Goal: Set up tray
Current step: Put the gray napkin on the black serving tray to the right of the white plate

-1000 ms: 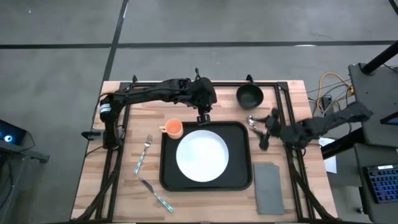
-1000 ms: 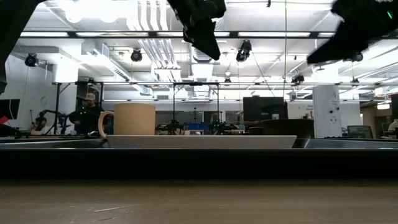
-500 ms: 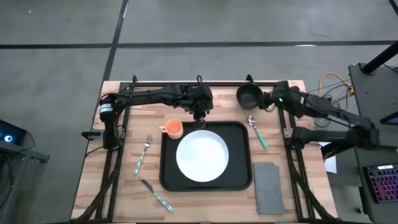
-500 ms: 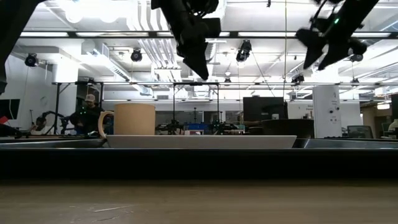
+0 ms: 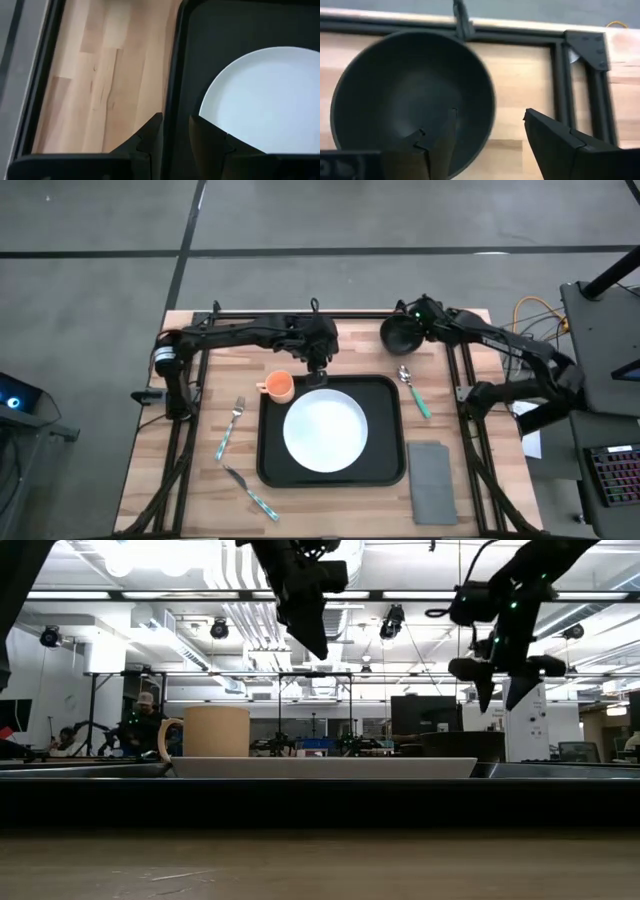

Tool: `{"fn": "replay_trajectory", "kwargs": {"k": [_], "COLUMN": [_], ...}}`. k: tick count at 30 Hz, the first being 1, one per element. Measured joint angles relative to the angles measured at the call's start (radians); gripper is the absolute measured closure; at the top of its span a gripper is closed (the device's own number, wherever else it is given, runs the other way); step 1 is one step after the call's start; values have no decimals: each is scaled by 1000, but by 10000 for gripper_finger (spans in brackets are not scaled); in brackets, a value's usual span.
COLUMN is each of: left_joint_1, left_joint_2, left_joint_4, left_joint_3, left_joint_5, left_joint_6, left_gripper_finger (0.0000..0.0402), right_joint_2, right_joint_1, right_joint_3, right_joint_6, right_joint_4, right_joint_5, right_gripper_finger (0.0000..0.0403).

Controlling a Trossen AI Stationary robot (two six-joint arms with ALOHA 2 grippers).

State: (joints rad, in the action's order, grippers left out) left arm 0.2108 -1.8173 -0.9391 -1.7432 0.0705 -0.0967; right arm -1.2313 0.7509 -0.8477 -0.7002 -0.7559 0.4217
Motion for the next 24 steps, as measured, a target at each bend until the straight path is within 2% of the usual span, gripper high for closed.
{"fn": "replay_trajectory", "kwargs": {"k": [8, 20, 24], "left_joint_1": [0, 0, 0], "left_joint_2": [37, 46, 46], "left_joint_4": [-2, -7, -8], "left_joint_3": [16, 63, 68], "left_joint_5": [0, 0, 0], "left_joint_6": [-6, -6, -6], "left_gripper_finger": [326, 326, 326], "right_joint_2": [-102, -164, -191], "right_joint_1": [13, 84, 112], "right_joint_3": [1, 45, 82], "right_joint_6": [-4, -29, -34], "right_joint_4": [51, 94, 146], "right_joint_5": [-9, -16, -83], "right_gripper_finger": [178, 179, 184]}}
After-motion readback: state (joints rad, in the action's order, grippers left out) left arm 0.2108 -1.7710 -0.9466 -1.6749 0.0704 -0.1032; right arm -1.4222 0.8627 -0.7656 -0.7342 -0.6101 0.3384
